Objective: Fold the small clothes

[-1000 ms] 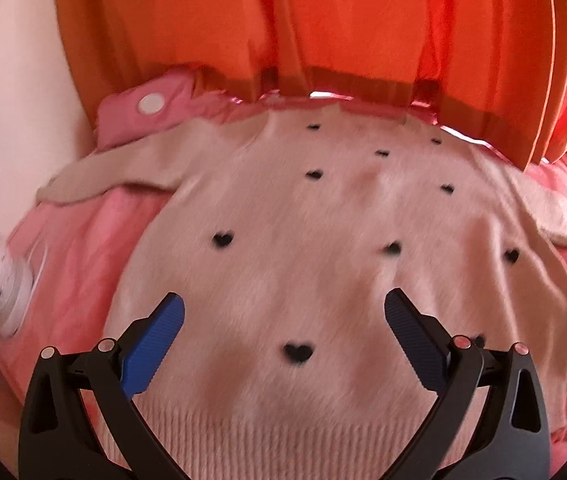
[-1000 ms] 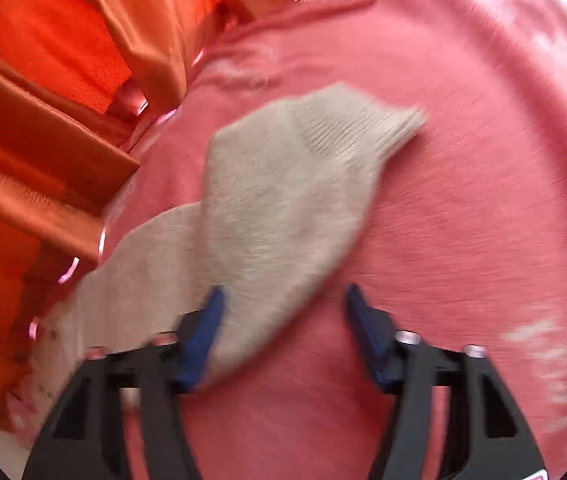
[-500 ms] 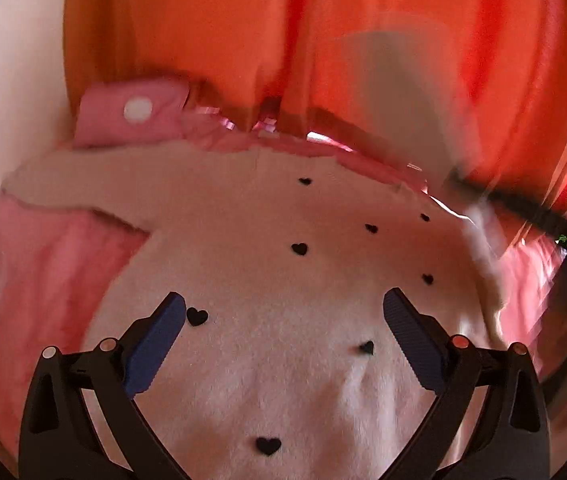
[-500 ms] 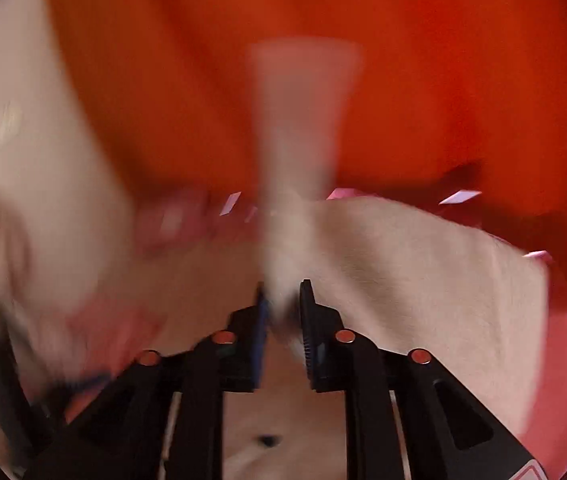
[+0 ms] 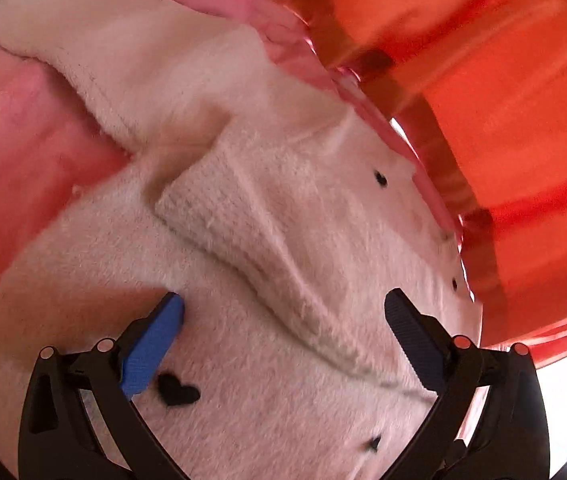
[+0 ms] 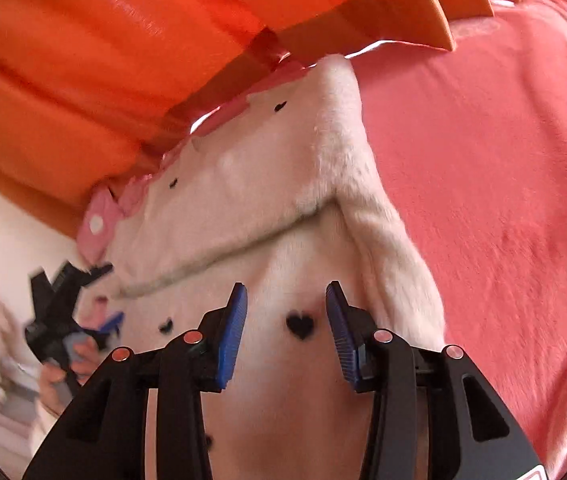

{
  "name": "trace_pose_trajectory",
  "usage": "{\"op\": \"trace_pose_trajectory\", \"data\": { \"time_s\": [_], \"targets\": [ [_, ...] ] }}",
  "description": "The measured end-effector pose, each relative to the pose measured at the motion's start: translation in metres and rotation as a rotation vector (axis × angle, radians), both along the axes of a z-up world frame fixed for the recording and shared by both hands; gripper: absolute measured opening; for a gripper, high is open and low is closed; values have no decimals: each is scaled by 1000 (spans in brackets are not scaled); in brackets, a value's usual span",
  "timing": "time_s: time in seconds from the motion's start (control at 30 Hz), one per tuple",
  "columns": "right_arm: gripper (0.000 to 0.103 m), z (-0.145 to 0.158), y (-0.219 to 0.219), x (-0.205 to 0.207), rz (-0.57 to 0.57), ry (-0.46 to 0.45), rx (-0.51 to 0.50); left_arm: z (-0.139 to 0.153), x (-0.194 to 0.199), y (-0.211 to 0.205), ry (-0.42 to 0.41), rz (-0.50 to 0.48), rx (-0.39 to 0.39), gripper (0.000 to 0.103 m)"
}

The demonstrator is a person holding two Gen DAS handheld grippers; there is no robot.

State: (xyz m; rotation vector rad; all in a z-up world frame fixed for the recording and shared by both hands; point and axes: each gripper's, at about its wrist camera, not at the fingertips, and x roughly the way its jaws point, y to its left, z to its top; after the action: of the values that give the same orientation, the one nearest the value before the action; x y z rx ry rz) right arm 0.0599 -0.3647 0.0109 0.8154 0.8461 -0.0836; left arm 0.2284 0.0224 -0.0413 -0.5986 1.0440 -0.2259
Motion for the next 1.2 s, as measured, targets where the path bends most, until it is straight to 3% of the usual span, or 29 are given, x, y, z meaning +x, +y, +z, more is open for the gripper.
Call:
{"op": "trace_pose_trajectory", "data": {
  "time_s": [0.03, 0.1, 0.13, 0.17, 0.2, 0.23, 0.3, 0.37, 0.43, 0.47, 0.5, 0.6, 0.63, 0.67, 0.7, 0.77, 0.8, 0.83, 0.87, 0.93, 1.03, 1.1, 1.13, 1.2],
  "targets": [
    [57, 2, -5, 11, -12, -8, -2, 1, 5, -2, 10, 8, 9, 96],
    [56, 0, -14, 31, -48, -15, 17, 6, 14, -7, -1, -31, -14, 66],
    [51, -3, -23, 40, -78, -14, 38, 7, 18, -10, 4, -64, -41, 30],
    [39, -4, -30, 48, -99, -17, 54, 11, 26, -15, 13, -97, -79, 12],
    [5, 0, -39, 51, -123, -30, 61, 17, 29, -17, -3, -98, -87, 14],
    [1, 19, -50, 45, -173, -86, 36, 33, 30, -20, -62, -102, -85, 12],
    [1, 56, -60, 27, -213, -206, -59, 66, 24, -26, -197, -133, -53, 11],
    [1, 80, -68, 6, -250, -257, -168, 73, 21, -35, -243, -156, -29, 11],
    [2, 61, -80, 8, -239, -151, -141, 56, 24, -39, -213, -155, 25, 11],
    [2, 45, -87, 7, -232, -61, -93, 42, 24, -40, -175, -147, 47, 11],
    [3, 37, -87, 4, -219, -30, -67, 24, 22, -36, -128, -132, 40, 11],
    [18, 45, -69, 13, -132, -9, -151, 2, 12, -20, -95, -94, 41, 11],
    [45, 46, -64, 26, -84, 21, -172, -2, 11, -14, -83, -85, 36, 11],
    [59, 45, -58, 40, -67, 42, -192, -6, 12, -10, -64, -78, 18, 11],
    [66, 42, -54, 51, -64, 60, -228, -11, 13, -6, -54, -73, 1, 11],
    [65, 29, -49, 79, -28, 120, -276, -10, 14, -7, -54, -81, 6, 12],
    [52, 20, -46, 93, -13, 163, -283, -9, 15, -8, -58, -89, 20, 12],
    [15, 16, -47, 96, -9, 178, -290, -7, 18, -11, -61, -95, 32, 12],
    [14, 18, -49, 96, -14, 168, -293, -4, 19, -13, -68, -104, 32, 11],
    [9, 47, -61, 76, -69, 16, -260, 10, 22, -14, -116, -114, 25, 11],
    [8, 66, -83, 49, -167, -71, -285, 22, 24, -16, -172, -135, 7, 12],
    [8, 31, -105, 54, -183, 62, -264, 9, 28, -27, -139, -166, 29, 12],
    [8, 1, -111, 61, -134, 189, -228, -2, 30, -35, -110, -180, 56, 12],
    [11, 5, -106, 51, -125, 171, -267, -17, 27, -41, -105, -180, 93, 13]
  ]
}}
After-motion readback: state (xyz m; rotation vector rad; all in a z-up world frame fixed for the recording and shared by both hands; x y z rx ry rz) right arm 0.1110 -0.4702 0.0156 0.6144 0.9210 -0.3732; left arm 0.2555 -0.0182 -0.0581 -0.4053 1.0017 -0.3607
